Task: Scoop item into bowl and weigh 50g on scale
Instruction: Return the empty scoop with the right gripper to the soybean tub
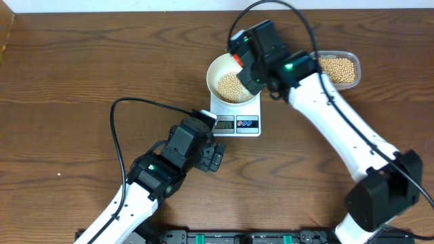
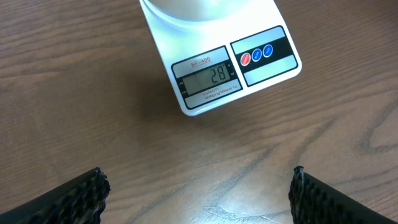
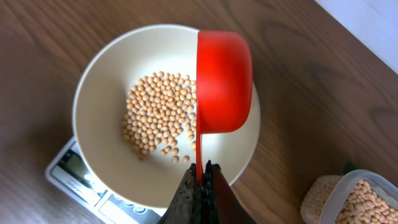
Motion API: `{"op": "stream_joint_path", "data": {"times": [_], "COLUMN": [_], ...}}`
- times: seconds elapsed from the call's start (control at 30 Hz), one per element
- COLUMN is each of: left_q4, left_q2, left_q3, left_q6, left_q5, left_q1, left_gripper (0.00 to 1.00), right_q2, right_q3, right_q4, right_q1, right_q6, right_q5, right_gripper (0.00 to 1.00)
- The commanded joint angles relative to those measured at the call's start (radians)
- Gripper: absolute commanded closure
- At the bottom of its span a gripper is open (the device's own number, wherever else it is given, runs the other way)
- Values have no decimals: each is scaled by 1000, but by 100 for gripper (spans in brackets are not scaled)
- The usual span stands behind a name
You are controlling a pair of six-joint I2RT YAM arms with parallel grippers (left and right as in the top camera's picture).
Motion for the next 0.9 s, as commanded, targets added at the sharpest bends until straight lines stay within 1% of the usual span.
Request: {"op": "stream_joint_path", "data": {"times": [0.0,0.2,0.3,0.43,0.6,0.73,0.87], "left_q4": [1,1,1,1,1,1,1], "left_q2": [1,1,1,1,1,1,1], "left_q3": [7,7,7,7,7,7,7], "left_q6": [3,3,3,3,3,3,3], "left_q5": [-8,-9,-9,-9,-9,-9,-8], "left_q1": [-2,-2,-2,-2,-2,-2,-2], "left_gripper": [5,5,5,5,5,5,5], "right_q2": [-63,-130,-147,-146,-126,-92,-45], "right_q3": [26,26,26,25,25,23,23], "right_q4": [-3,-12,-39,-94,-161,-169,-168], "right_q1": [-73,-245,-338,-455,-566,-608,-616], "right_q6": [16,59,77,81,103,103,103], "right_q5": [-175,-408,-447,-430,-300,-251,-190], "right_gripper": [99,99,99,99,99,99,99]}}
